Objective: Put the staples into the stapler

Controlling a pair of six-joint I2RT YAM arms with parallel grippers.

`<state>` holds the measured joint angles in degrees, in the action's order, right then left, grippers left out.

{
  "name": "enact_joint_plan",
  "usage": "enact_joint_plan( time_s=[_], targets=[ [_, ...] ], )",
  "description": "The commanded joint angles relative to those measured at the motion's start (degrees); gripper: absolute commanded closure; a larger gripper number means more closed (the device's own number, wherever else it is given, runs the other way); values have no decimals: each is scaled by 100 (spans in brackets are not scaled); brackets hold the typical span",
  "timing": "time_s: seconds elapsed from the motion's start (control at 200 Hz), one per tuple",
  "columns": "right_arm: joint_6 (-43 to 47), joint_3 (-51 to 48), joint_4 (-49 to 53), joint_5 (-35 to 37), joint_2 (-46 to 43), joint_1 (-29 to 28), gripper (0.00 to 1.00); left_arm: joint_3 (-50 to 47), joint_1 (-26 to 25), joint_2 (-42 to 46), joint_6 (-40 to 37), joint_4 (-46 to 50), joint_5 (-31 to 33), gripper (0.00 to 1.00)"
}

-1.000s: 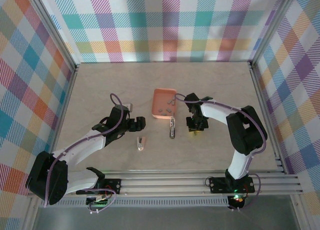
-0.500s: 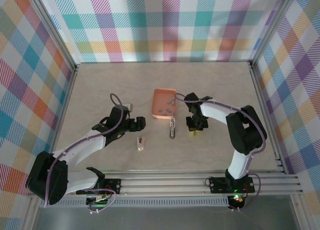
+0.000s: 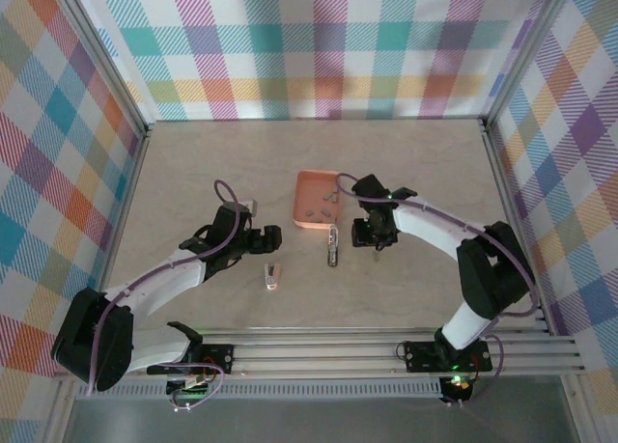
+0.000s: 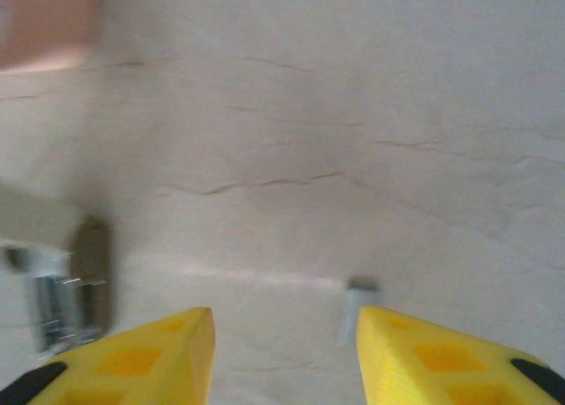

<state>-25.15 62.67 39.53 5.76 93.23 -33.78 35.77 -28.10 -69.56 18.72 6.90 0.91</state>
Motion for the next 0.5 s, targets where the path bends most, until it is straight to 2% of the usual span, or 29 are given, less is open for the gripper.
enact_joint_plan(
  time_s=[0.0, 0.22, 0.495],
  targets=[
    [-451, 235, -178, -70, -105, -453, 46, 33, -43, -43, 96, -143, 17, 8],
    [-715, 708, -324, 155, 510, -912, 43, -4, -42, 18, 79, -106, 13, 8],
    [-694, 1197, -418, 434, 1189, -927, 45, -79, -39, 163, 60, -70, 107, 8]
  ],
)
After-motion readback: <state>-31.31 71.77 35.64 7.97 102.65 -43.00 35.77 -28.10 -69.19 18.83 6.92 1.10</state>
